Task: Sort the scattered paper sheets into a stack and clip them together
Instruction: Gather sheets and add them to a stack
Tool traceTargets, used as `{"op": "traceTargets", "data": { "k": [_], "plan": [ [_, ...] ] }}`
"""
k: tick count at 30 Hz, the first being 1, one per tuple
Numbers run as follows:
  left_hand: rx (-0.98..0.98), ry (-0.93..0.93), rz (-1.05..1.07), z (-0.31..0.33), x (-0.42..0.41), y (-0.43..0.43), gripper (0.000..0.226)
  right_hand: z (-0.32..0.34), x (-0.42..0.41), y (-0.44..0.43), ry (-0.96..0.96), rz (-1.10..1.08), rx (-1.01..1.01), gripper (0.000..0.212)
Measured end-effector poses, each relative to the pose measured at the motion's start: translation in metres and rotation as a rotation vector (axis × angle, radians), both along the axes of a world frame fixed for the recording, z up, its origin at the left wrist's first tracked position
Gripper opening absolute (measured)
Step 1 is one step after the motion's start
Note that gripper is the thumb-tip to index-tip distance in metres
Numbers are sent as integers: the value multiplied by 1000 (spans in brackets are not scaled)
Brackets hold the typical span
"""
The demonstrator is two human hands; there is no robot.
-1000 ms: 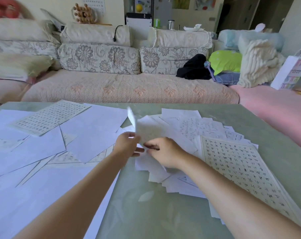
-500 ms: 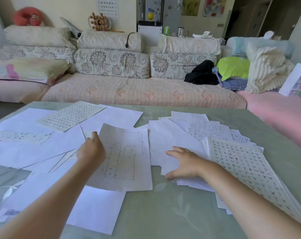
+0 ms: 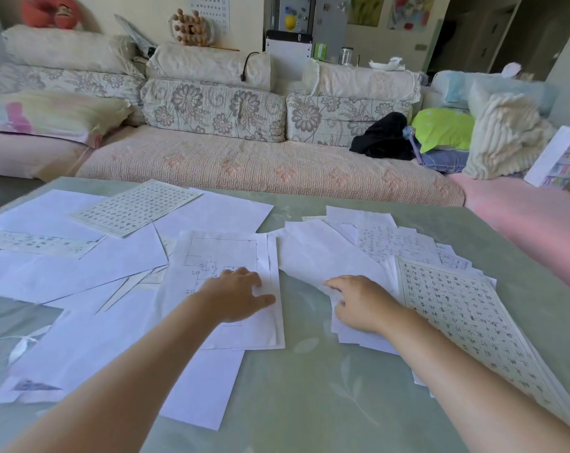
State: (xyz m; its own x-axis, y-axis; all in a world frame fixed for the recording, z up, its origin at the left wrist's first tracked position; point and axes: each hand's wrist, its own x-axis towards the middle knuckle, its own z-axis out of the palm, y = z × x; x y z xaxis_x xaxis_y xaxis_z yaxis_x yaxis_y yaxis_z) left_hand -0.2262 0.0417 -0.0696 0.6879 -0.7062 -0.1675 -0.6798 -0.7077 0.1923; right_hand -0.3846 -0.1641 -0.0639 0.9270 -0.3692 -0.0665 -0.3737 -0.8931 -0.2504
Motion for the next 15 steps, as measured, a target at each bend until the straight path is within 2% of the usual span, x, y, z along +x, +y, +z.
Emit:
{"op": "traceTargets", "data": {
  "k": [2,5,7,10,12,15],
  "plan": [
    [7,-17,-16,0,0,2,57,2,3,-2,-71,-78,36,17],
    [-153,13,-8,0,-4,-6,50,11,6,-1,-159,-186,36,39],
    [-393,308,87,8,-9,-15,53,16,5,3,-198,-215,17,43],
    [-754,956,286,22,-15,-29,61,20,3,14,-224,-191,-37,42],
    [-851,1193,381,26,-15,-35,67,24,0,24,-231,-160,-32,42],
    [-900,1392,435,26,-13,-39,65,24,-5,36,-179,-35,47,31]
  ]
}}
